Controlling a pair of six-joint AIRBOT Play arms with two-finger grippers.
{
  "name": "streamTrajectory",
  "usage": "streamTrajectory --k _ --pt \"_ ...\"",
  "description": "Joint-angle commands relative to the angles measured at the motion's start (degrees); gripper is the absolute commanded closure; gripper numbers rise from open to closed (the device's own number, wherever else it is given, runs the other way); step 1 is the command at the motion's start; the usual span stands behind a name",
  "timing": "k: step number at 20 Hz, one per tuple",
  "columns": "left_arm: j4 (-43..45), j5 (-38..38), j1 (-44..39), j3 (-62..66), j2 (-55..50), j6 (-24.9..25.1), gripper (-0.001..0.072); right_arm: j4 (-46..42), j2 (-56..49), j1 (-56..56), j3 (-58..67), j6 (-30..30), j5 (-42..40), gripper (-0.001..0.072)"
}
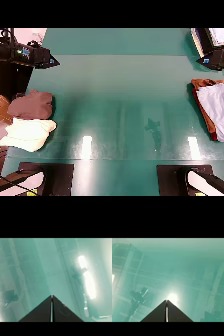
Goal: Fold the shirts.
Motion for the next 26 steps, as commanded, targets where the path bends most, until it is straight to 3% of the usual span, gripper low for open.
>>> streamTrajectory --k 1,12,15,16,17,18,20,22,26 --pt "0.0 0.0 0.0 0.1 0.0 0.0 0.0675 0.0 0.0 0.2 0.1 0.0 0.1 0.0695" --pt "0.0 0.1 0.0 0.1 0.0 0.0 0.0675 0.0 0.0 0.2 0.1 0.0 0.1 0.0694" --pt "-0.7 3.4 0.0 0.1 0.0 0.5 0.0674 0.0 0.0 0.2 0.1 0.0 0.1 0.0694" --pt "2.0 3.5 0.0 0.1 0.0 0.5 0.0555 0.0 0.0 0.2 0.1 0.0 0.1 0.0694" --pt "6.6 3.3 0.0 0.0 0.0 0.3 0.0209 0.0 0.0 0.2 0.1 0.0 0.1 0.0694" --pt "12.8 2.4 0.0 -0.1 0.0 -1.2 0.0077 0.0 0.0 0.2 0.1 0.0 0.1 0.0694" --pt "27.9 0.3 0.0 -0.2 -0.2 -3.7 0.0084 0.0 0.0 0.2 0.1 0.0 0.1 0.0694" --pt "37.4 -0.4 0.8 -2.5 -0.6 -5.8 0.0083 0.0 0.0 0.2 0.1 0.0 0.2 0.0694" --pt "38.9 5.8 6.0 -18.2 -0.6 -7.3 0.0084 0.1 0.0 0.2 -1.6 0.2 0.2 0.0695"
